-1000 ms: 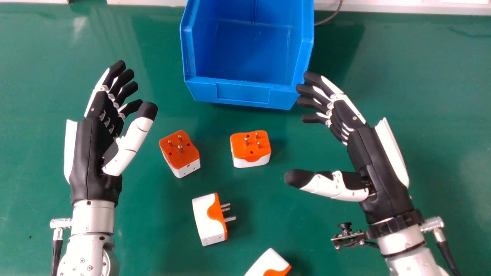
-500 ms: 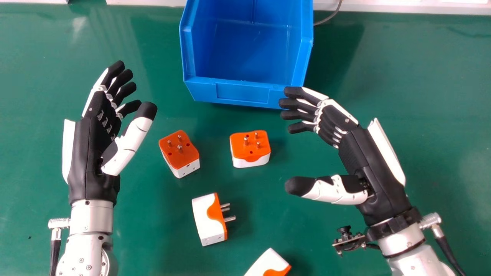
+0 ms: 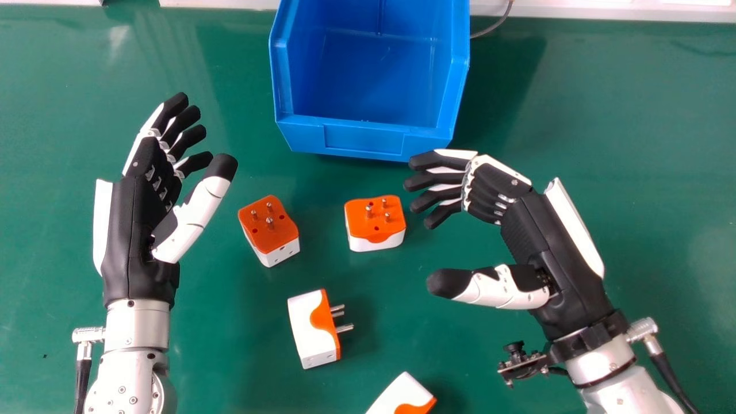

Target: Pick all objects and put in blue box

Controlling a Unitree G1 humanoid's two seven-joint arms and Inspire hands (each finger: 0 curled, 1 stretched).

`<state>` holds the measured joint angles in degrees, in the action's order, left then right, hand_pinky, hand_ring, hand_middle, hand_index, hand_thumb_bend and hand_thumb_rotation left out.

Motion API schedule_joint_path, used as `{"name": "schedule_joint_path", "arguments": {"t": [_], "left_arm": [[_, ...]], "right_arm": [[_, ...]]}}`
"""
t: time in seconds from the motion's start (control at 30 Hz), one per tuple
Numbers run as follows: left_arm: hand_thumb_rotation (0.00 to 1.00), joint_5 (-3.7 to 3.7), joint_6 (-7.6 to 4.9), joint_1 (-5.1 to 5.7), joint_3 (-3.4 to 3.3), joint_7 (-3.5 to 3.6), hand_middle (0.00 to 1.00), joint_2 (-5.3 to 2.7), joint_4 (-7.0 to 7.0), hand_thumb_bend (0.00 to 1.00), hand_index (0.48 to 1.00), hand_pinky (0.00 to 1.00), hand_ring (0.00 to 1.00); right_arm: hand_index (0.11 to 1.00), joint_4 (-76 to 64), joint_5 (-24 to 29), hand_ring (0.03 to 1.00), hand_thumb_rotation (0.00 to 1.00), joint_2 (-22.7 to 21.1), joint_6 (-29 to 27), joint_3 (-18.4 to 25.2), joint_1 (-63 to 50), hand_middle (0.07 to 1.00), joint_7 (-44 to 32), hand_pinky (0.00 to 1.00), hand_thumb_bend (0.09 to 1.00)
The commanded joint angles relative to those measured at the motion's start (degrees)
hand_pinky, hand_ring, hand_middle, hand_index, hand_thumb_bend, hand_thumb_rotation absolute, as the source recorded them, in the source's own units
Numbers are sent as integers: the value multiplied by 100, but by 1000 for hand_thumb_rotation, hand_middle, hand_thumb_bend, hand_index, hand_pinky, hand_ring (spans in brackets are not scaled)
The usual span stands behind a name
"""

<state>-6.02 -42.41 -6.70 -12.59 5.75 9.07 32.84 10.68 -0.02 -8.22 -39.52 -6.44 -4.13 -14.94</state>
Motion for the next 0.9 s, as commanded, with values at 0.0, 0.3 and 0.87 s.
{"name": "schedule_joint_path", "arguments": {"t": [0.0,0.3,0.87], "left_arm": [[502,50,-75,-60,2,-12,864,56,-62,752,856,765,837],[497,25,-113,-85,-5,26,860,72,-8,752,853,761,833],[482,166,-99,-88,3,-77,855,113,-8,750,849,753,825]], "right_arm": [[691,-202,122,578,593,-8,-94,29,50,651,-23,485,931],[681,-264,194,543,591,-37,-43,14,35,623,-175,452,924],[613,-773,163,538,628,-321,432,-135,-49,602,-565,432,917]]}}
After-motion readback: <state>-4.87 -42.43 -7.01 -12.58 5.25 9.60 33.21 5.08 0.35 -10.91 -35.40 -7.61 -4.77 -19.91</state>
